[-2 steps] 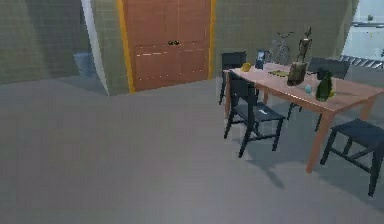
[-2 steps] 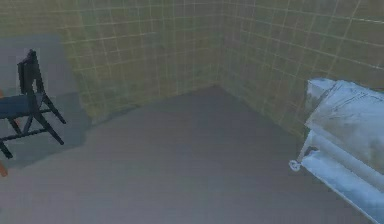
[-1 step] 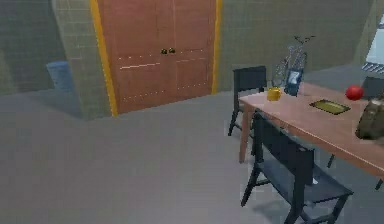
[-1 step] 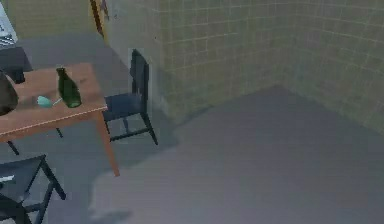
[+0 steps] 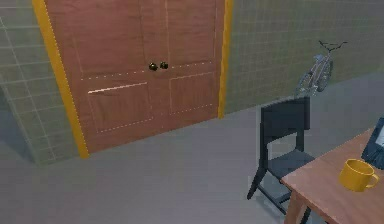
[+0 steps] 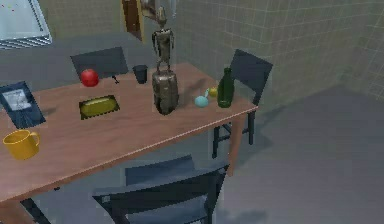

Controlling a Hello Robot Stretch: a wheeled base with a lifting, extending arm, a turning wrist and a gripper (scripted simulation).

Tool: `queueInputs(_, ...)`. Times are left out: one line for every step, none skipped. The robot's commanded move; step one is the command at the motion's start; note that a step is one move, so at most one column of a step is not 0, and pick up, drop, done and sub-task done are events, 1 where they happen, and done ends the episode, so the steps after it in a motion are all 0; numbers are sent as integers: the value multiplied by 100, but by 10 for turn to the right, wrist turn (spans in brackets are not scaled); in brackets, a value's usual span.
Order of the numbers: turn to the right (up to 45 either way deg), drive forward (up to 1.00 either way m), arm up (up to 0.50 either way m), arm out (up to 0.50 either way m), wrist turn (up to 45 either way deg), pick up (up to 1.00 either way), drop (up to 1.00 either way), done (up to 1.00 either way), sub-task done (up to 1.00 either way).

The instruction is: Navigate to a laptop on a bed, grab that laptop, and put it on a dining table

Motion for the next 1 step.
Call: queueInputs(30, 0, 0, 0, 0, 0, 0, 0, 0)
